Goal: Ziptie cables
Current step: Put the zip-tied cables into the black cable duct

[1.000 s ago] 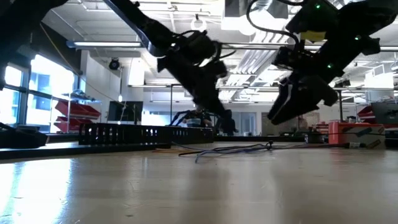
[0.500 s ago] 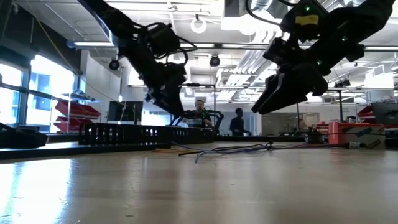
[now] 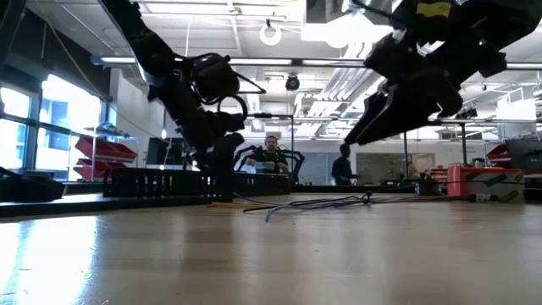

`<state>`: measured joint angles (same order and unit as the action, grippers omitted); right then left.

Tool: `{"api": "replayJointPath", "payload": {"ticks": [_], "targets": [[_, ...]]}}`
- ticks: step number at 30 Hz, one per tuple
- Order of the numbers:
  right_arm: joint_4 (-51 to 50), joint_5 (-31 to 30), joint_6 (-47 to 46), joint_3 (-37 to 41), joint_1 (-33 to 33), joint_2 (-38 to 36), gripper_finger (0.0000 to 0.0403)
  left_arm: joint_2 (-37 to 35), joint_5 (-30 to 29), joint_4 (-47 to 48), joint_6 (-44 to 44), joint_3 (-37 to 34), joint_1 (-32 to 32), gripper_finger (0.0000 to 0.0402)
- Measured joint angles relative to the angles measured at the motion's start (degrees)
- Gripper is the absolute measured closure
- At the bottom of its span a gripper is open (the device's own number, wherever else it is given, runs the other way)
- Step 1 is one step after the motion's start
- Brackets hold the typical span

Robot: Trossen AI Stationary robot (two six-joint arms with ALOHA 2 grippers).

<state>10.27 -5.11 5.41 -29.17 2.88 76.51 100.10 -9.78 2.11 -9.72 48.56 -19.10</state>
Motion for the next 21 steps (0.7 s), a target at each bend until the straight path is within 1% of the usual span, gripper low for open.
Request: {"api": "replayJointPath", "payload": {"ticks": [4, 6, 10, 12, 15, 19, 21], "targets": [[-0.34, -1.93, -0.52, 0.0, 1.43, -3.68, 0.0151, 1.32, 4.33, -3.24, 3.61, 0.02, 0.99, 0.0376], [-1.69, -2.32, -1.04, 0.0, 1.86, -6.14, 0.0151, 1.5, 6.44, -3.96, 5.68, 0.02, 1.92, 0.0394], [-7.16, -2.91, -3.12, 0.0, 1.87, -11.85, 0.0151, 1.5, 9.41, -4.63, 10.6, 0.02, 4.29, 0.0392], [-11.68, -5.54, -5.28, 0.0, 1.84, -14.55, 0.0151, 1.5, 10.78, -5.75, 11.87, 0.02, 5.49, 0.0396], [-20.46, -9.71, -9.53, 0.0, 1.06, -17.84, 0.0151, 1.5, 10.81, -6.71, 11.89, 0.02, 6.71, 0.04], [-31.43, -10.53, -16.66, 0.0, -1.85, -18.24, 0.0151, 1.5, 10.64, -7.01, 13.62, 0.02, 7.19, 0.0398], [-34.55, -9.25, -20.48, 0.0, -3.83, -17.05, 0.0151, 1.5, 10.64, -7.32, 14.39, 0.02, 7.22, 0.0398]]}}
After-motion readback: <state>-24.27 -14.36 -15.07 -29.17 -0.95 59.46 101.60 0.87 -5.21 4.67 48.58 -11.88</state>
